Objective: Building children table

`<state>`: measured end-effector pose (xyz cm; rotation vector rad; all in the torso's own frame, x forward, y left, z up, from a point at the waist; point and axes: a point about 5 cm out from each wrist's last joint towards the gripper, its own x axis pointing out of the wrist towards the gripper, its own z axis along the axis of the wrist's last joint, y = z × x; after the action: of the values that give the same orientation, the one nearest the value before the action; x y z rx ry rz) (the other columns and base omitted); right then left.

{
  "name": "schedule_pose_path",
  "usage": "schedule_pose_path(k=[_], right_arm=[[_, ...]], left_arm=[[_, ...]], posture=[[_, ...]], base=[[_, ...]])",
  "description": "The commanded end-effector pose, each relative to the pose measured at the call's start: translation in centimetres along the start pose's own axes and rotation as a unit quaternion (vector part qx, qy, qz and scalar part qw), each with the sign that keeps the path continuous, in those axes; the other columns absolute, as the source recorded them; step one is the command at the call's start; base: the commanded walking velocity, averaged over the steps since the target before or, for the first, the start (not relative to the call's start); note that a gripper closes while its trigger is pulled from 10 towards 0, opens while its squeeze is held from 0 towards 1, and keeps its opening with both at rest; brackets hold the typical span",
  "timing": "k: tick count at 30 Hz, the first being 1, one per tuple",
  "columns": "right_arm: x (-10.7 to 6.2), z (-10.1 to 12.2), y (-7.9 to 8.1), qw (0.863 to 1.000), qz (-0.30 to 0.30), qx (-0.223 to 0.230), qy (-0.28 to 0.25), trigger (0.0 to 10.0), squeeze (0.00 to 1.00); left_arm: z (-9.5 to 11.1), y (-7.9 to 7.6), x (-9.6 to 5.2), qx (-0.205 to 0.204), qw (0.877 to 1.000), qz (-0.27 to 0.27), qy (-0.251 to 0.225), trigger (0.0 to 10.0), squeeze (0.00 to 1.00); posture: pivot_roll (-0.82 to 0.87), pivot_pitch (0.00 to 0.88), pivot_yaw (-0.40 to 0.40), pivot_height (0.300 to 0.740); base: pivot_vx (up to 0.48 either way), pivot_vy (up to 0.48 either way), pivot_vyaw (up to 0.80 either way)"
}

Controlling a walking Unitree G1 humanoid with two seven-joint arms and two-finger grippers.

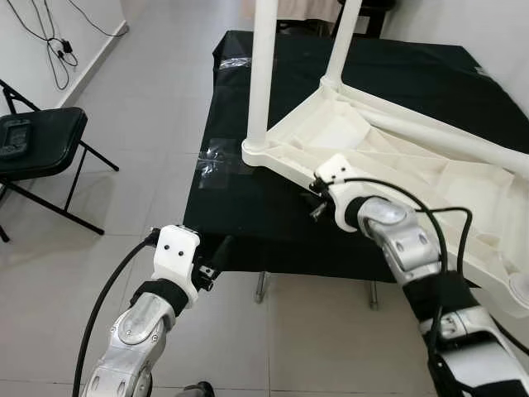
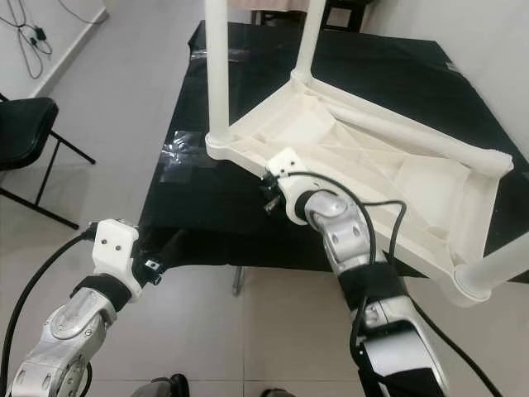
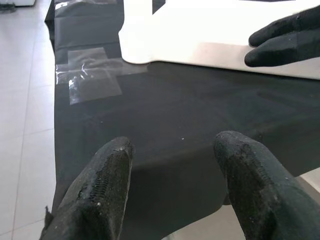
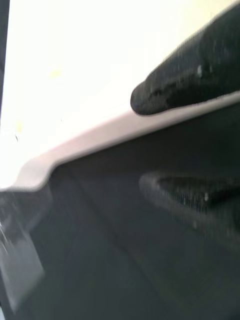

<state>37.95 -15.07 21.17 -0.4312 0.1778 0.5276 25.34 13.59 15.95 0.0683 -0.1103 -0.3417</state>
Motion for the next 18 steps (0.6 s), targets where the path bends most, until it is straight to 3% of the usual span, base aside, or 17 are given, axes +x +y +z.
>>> schedule_pose_path(k=[1, 10, 11, 12, 18], right_arm=[[-0.1, 0.7, -0.7, 1.0, -0.004, 0.005, -0.015, 10.0, 1.0], [0.1, 1.3, -1.4, 1.0, -0.009, -0.022, 0.006, 10.0, 1.0], [0.2, 0.9, -2.0, 0.999, -0.015, -0.024, 0.039, 10.0, 0.0], [0.2, 0.5, -2.6, 0.997, -0.014, -0.018, 0.071, 10.0, 0.0], [-0.4, -0.3, -4.7, 0.989, -0.042, 0.007, 0.138, 10.0, 0.0]], left_arm=[[-0.4, -0.2, -0.1, 0.004, 1.0, -0.007, 0.01, 10.0, 0.0], [-0.4, -0.3, -0.2, 0.004, 1.0, -0.007, 0.009, 10.0, 0.0], [-0.3, -0.4, -0.3, 0.003, 1.0, -0.008, 0.009, 10.0, 0.0], [-0.3, -0.5, -0.3, 0.002, 1.0, -0.008, 0.009, 10.0, 0.0], [-0.2, -0.6, -0.5, -0.002, 1.0, -0.008, 0.01, 10.0, 0.0]], posture=[[0.05, 0.219, -0.114, 0.74], [0.05, 0.231, -0.118, 0.74], [0.05, 0.239, -0.121, 0.74], [0.05, 0.244, -0.121, 0.74], [0.05, 0.257, -0.125, 0.74]], base=[[0.0, 0.0, 0.0], [0.0, 0.0, 0.0], [0.0, 0.0, 0.0], [0.0, 0.0, 0.0], [0.0, 0.0, 0.0]])
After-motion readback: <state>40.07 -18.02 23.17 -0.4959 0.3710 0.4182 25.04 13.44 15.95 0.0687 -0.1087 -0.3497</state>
